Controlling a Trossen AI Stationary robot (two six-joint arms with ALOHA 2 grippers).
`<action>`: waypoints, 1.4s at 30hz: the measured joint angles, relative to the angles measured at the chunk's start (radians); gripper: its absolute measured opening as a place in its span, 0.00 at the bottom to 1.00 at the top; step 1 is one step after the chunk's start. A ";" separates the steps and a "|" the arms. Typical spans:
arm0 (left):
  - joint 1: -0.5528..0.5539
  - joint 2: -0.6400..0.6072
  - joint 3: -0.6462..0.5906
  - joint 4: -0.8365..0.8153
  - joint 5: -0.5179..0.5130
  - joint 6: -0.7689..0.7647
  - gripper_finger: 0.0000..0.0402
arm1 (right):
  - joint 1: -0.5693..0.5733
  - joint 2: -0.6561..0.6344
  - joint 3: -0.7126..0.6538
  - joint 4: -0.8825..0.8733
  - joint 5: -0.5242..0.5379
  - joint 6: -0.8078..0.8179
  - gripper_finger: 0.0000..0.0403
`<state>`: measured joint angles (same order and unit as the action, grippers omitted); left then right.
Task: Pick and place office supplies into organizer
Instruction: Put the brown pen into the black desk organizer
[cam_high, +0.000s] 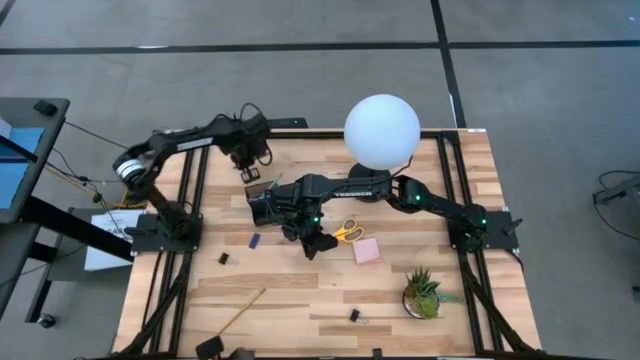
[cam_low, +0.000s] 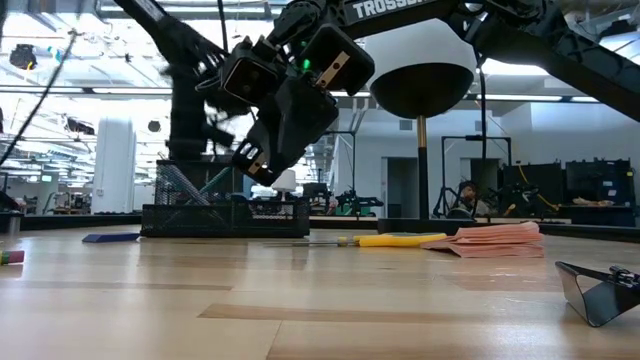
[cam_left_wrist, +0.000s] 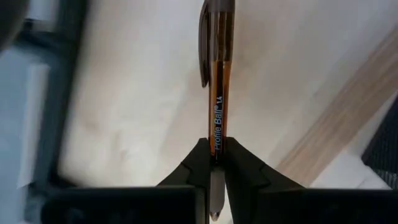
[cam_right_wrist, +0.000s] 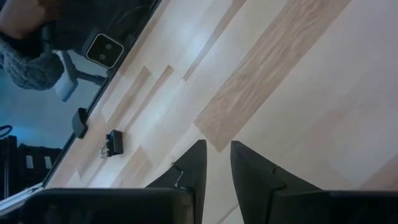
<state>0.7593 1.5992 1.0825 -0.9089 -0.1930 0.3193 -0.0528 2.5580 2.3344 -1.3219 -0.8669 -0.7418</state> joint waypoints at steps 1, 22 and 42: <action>0.000 -0.033 0.002 -0.013 -0.006 -0.002 0.03 | 0.000 0.000 0.000 -0.008 0.000 0.000 0.16; -0.440 -0.684 -0.080 0.011 -0.070 -0.514 0.03 | 0.129 -0.106 -0.001 -0.249 -0.158 -0.158 0.16; -0.803 -0.773 -0.750 0.882 -0.464 -0.559 0.03 | -0.036 -0.698 0.001 0.315 -0.150 0.011 0.16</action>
<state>-0.0433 0.8260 0.3327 -0.0267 -0.6568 -0.2400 -0.0892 1.8597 2.3349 -1.0067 -1.0174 -0.7309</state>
